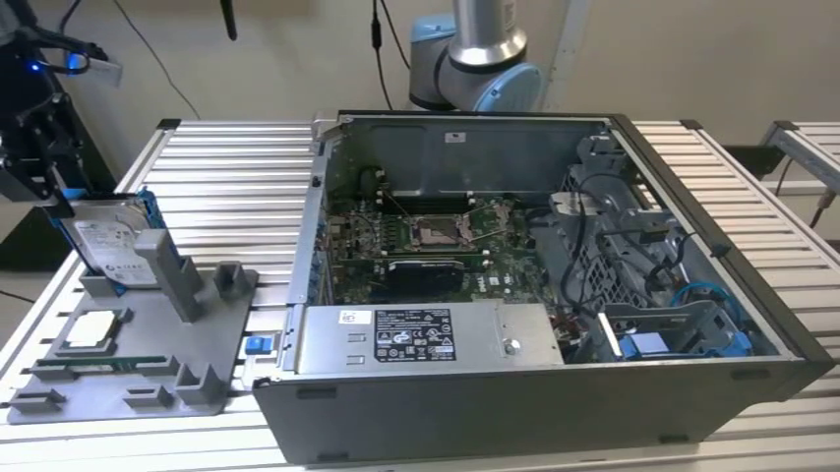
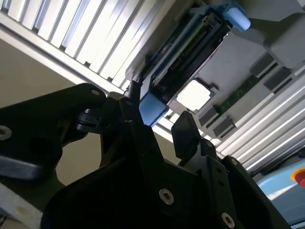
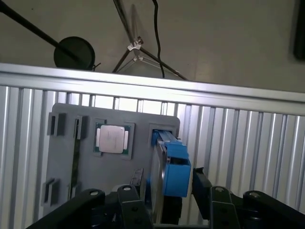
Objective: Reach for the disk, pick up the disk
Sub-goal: 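Pick up the disk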
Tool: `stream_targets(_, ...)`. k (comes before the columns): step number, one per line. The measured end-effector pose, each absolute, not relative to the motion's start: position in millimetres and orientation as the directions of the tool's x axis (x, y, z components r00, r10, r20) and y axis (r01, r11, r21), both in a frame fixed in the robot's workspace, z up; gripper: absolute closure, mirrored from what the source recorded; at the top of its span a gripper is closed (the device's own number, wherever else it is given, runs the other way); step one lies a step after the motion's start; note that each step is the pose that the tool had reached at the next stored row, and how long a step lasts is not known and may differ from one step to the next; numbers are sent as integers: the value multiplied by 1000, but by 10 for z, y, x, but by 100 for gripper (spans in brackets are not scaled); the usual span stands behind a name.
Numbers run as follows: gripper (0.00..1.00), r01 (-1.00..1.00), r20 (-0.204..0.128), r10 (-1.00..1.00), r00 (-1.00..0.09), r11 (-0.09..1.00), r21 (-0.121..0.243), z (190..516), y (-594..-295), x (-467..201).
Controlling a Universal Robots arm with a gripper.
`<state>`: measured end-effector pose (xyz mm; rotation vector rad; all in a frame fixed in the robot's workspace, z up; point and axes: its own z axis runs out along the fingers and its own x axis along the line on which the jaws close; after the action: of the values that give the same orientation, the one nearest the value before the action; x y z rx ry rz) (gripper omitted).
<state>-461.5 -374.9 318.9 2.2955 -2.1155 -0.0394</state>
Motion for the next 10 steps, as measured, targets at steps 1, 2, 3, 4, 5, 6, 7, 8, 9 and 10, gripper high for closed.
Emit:
stream_targets(1, 0, -996, -5, -997, 82, -82, 32, 3171, -3749, -4614)
stream_targets(2, 0, -996, -5, -997, 82, -83, 32, 3154, -3749, -4613)
stream_targets(3, 0, -996, -6, -997, 83, -83, 31, 3135, -3749, -4613)
stream_targets(4, 0, -996, -8, -996, 84, -84, 31, 3121, -3750, -4613)
stream_targets(5, 0, -996, -10, -996, 84, -84, 31, 3108, -3750, -4613)
stream_targets(6, 0, -996, -14, -996, 85, -85, 31, 3098, -3750, -4613)
stream_targets(7, 0, -996, -18, -996, 85, -85, 30, 3087, -3750, -4613)
stream_targets(8, 0, -996, -24, -996, 84, -85, 30, 3078, -3750, -4614)
stream_targets(9, 0, -996, -31, -996, 85, -85, 29, 3069, -3750, -4614)
stream_targets(10, 0, -996, -40, -996, 85, -86, 28, 3060, -3750, -4614)
